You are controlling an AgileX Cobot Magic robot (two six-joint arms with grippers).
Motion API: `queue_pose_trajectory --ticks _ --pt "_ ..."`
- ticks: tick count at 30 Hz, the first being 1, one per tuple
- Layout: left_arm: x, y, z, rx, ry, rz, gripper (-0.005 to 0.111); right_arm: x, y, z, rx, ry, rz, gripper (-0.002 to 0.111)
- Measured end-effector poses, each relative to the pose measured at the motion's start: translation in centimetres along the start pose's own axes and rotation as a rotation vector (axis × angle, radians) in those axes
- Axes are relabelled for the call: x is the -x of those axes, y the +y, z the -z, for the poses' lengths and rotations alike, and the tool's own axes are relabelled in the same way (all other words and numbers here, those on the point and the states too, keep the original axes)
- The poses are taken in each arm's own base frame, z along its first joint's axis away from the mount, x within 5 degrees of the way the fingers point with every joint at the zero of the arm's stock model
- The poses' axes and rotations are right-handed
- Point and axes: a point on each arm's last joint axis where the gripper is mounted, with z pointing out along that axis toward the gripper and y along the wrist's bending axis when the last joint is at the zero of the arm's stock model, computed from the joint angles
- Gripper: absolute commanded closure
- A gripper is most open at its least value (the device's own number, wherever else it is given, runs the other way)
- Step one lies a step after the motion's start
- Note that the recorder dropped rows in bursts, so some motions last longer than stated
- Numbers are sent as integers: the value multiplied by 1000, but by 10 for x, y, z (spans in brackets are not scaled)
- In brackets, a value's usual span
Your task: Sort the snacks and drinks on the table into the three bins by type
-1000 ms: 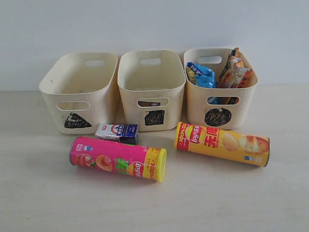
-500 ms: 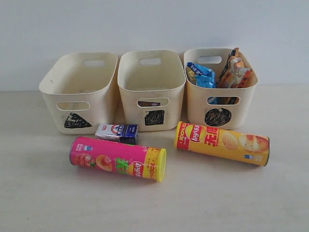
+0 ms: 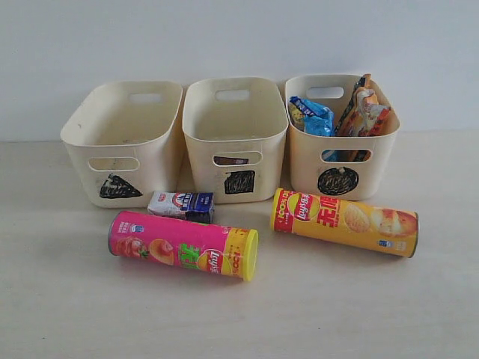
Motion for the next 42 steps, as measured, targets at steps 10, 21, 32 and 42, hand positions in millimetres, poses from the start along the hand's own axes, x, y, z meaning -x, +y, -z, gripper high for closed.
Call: queue_pose_trajectory --ticks 10,21,32,42 --pt "28 -5 5 -85 -307 183 102 -20 -28 13 -215 -181 -125 108" --pt "47 -12 5 -33 -70 314 102 -29 -30 13 -237 -84 -43 108" --pt "118 -28 16 -1 62 -122 102 -33 -30 12 -242 -37 -41 108" --pt "147 -51 -20 -195 726 -388 102 -38 -31 12 -246 18 -44 108"
